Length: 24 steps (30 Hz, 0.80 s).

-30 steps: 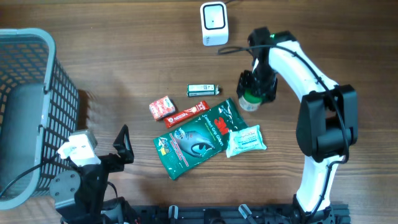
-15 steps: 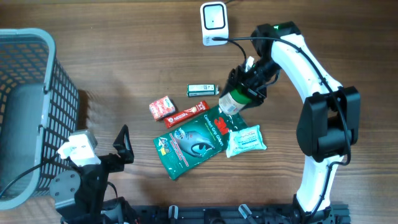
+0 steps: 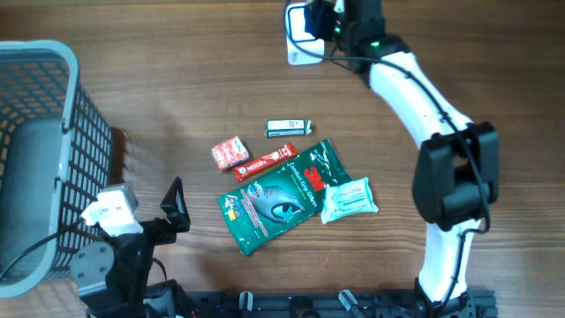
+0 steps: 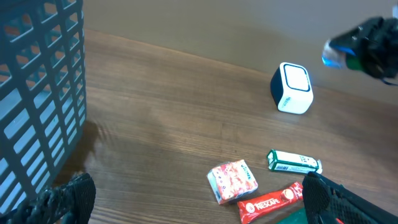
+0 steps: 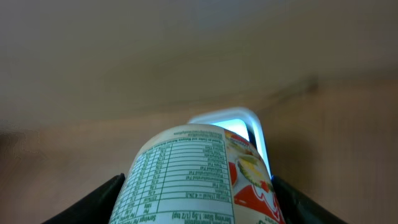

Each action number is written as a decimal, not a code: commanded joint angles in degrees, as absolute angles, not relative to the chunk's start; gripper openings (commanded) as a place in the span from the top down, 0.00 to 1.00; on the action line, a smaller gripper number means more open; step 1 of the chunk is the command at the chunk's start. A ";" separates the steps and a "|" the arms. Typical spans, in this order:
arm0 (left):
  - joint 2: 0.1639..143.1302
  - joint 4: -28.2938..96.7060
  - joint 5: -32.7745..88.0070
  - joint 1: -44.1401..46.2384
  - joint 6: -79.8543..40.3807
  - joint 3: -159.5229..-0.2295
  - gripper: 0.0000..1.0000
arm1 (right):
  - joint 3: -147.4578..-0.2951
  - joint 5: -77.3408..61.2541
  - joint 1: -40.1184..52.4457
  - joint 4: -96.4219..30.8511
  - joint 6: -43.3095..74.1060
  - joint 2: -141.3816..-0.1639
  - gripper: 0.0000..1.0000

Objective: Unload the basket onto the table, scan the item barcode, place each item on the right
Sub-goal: 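Lift the jar with right gripper and hold it under the scanner, then carry the jar with right gripper to the table's right edge and release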

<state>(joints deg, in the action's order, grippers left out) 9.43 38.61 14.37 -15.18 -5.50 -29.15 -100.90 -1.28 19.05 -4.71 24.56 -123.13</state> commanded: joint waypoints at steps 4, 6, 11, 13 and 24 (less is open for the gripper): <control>9.13 38.48 14.04 -15.55 -6.09 -29.04 0.00 | -101.89 14.63 22.76 12.05 13.37 -133.03 0.37; 9.13 38.48 14.06 -15.55 -6.11 -29.04 0.00 | -101.89 14.57 22.44 12.86 13.32 -134.43 0.40; 9.13 38.48 14.06 -15.55 -6.09 -29.04 0.00 | -101.91 14.04 21.96 14.24 11.53 -132.97 0.38; 9.13 38.48 14.06 -15.55 -6.09 -29.04 0.00 | -101.91 14.09 21.28 10.35 11.60 -129.69 0.37; 9.13 38.50 14.06 -15.55 -6.09 -29.04 0.00 | -101.86 14.00 -2.26 -40.42 16.71 -112.42 0.36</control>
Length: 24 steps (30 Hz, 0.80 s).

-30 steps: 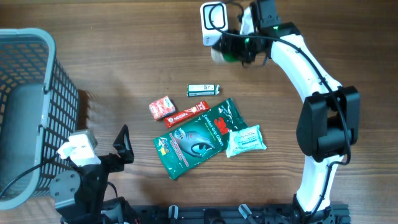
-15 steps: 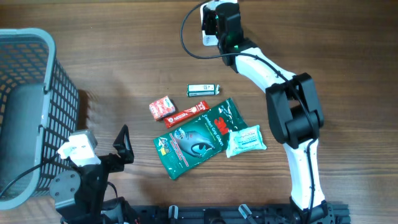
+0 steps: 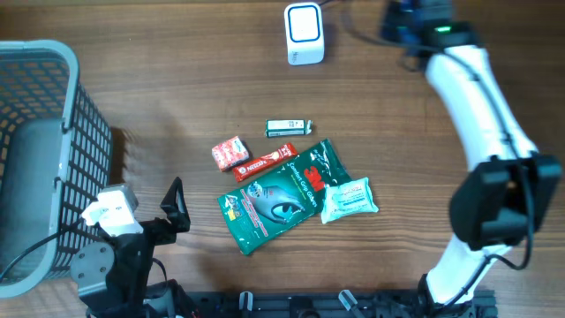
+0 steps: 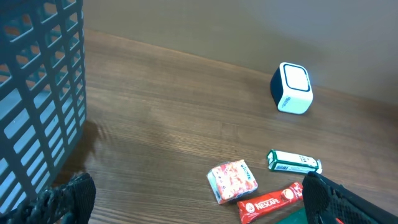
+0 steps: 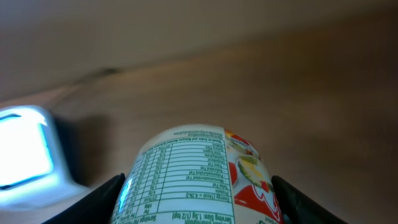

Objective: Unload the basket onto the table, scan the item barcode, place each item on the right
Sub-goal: 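Carry the jar with right gripper to the table's right edge and release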

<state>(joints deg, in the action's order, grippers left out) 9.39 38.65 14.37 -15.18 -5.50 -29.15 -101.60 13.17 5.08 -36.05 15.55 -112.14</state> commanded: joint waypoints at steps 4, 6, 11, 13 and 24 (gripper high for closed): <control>9.13 38.48 14.06 -15.55 -6.09 -29.04 0.00 | -101.86 5.26 -21.45 -44.71 18.20 -112.88 0.34; 9.13 38.50 14.06 -15.55 -6.09 -29.04 0.00 | -101.58 4.45 -27.75 -44.93 18.22 -113.93 0.33; 9.13 38.50 14.06 -15.55 -6.11 -29.04 0.00 | -101.56 4.32 -38.22 -46.04 18.02 -121.16 0.30; 9.13 38.48 14.06 -15.55 -6.09 -29.04 0.00 | -101.56 4.36 -40.12 -46.70 17.98 -123.96 0.28; 9.13 38.48 14.04 -15.55 -6.11 -29.04 0.00 | -116.73 -3.88 -46.11 -54.78 18.26 -126.76 0.00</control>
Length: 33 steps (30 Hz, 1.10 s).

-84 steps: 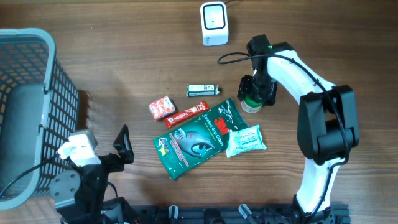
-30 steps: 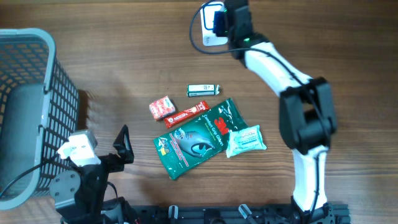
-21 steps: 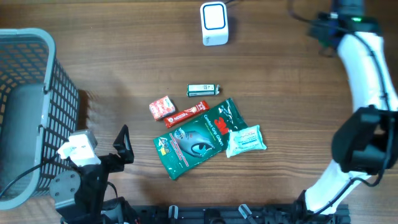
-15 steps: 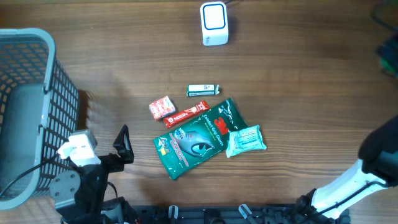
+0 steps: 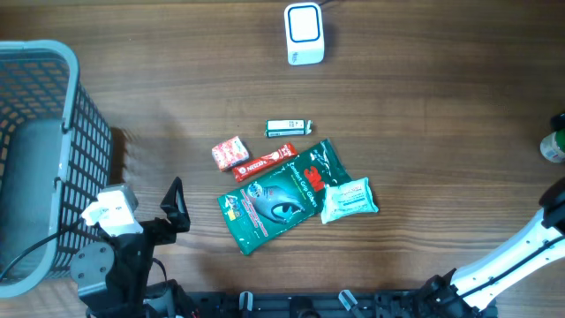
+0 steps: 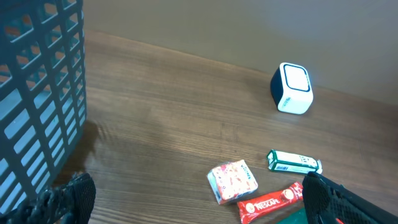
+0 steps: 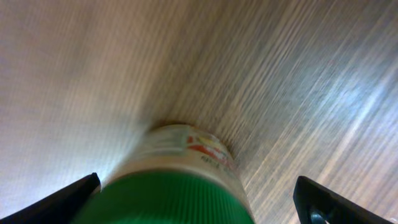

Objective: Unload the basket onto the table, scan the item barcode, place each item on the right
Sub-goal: 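Carry the jar with right gripper to the table's right edge and release, then grasp the mint wipes pack with the right gripper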

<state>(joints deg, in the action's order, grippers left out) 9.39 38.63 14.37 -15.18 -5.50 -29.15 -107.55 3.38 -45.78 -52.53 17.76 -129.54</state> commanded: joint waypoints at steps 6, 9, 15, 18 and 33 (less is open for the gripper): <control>9.13 38.48 14.06 -15.55 -6.09 -29.04 0.00 | -124.18 -40.45 -39.46 -66.59 17.45 -115.92 0.00; 9.13 38.48 14.06 -15.55 -6.09 -29.04 0.00 | -124.18 -37.65 -28.14 -75.70 15.18 -113.86 0.00; 9.13 38.48 14.04 -15.55 -6.09 -29.04 0.00 | -121.05 3.99 7.31 -87.33 25.87 -114.21 0.00; 9.13 38.50 14.06 -15.55 -6.09 -29.04 0.00 | -115.52 4.03 20.73 -86.85 26.89 -114.24 0.00; 9.13 38.48 14.06 -15.55 -6.09 -29.04 0.00 | -77.34 6.37 36.16 -75.24 40.88 -114.65 0.19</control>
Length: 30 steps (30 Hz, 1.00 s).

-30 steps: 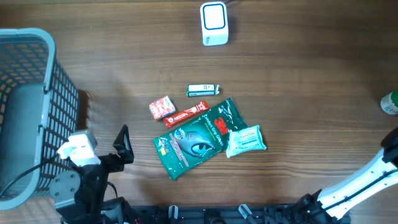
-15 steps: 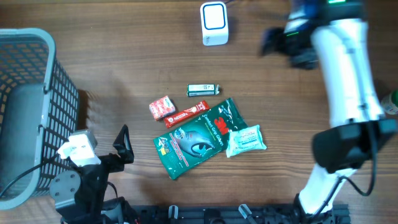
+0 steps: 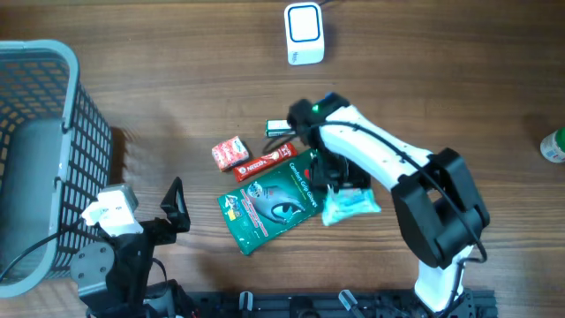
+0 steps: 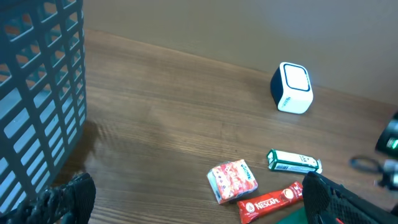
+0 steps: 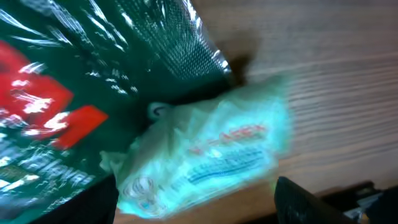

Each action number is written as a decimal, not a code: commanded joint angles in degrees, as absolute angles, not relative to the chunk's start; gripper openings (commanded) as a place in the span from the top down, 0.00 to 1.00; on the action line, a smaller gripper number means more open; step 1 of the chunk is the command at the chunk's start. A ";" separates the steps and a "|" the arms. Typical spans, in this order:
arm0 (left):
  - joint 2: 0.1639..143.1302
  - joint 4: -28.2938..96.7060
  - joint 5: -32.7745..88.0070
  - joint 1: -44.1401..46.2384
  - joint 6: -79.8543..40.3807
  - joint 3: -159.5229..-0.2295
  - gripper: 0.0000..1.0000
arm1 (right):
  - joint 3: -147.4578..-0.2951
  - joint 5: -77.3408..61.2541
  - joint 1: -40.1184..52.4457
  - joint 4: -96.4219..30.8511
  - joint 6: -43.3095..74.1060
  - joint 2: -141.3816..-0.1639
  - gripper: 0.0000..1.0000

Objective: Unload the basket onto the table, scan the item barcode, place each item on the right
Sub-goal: 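Grasp the mint wipes pack with the right gripper, then hold the mint wipes pack up to the scanner with right gripper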

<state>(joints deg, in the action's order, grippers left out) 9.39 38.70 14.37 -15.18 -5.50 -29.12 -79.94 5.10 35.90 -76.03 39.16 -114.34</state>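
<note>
The white scanner [image 3: 303, 34] stands at the far edge of the table and shows again as the scanner [image 4: 292, 88] in the left wrist view. My right gripper [image 3: 334, 181] hangs open over the item pile. Below it lies a pale green tissue pack [image 5: 205, 162], with one of the fingers [image 5: 311, 199] to its right. Beside it is a green pouch [image 5: 93, 74]. A green-capped bottle [image 3: 554, 146] stands alone at the right edge. My left gripper [image 4: 193, 205] is open and holds nothing, near the front left.
A grey mesh basket [image 3: 35, 159] fills the left side. The pile also holds a red-and-white packet [image 3: 231, 152], a red Nescafe stick [image 3: 263, 162] and a small green-and-white box [image 3: 281, 128], partly under the right arm.
My right gripper was at the table's right edge around the green-capped bottle. The bottle now stands there alone, and the gripper is open over the tissue pack in the pile.
My right gripper held the bottle with its label close to the scanner. It then held the bottle to the right of the scanner, and later at the table's right edge. The bottle has been let go there. The left arm has not moved.
</note>
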 commanded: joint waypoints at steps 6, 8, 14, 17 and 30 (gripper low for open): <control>9.13 38.48 14.06 -15.55 -6.09 -29.04 0.00 | -77.19 4.45 36.16 -74.08 38.39 -114.65 0.18; 9.13 38.48 14.06 -15.55 -6.09 -29.04 0.00 | -77.12 4.75 36.16 -75.26 37.28 -114.65 0.19; 9.13 38.50 14.04 -15.55 -6.09 -29.04 0.00 | -66.63 8.99 35.99 -67.61 37.50 -114.78 0.22; 9.13 38.48 14.06 -15.55 -6.09 -29.04 0.00 | -65.98 8.93 35.99 -66.65 37.58 -114.78 0.87; 9.13 38.48 14.06 -15.55 -6.09 -29.04 0.00 | -91.59 -45.36 30.57 -72.86 -7.81 -111.55 0.96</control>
<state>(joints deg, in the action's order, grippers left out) 9.39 38.63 14.37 -15.18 -5.50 -29.12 -91.24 -24.95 33.34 -75.57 7.11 -112.77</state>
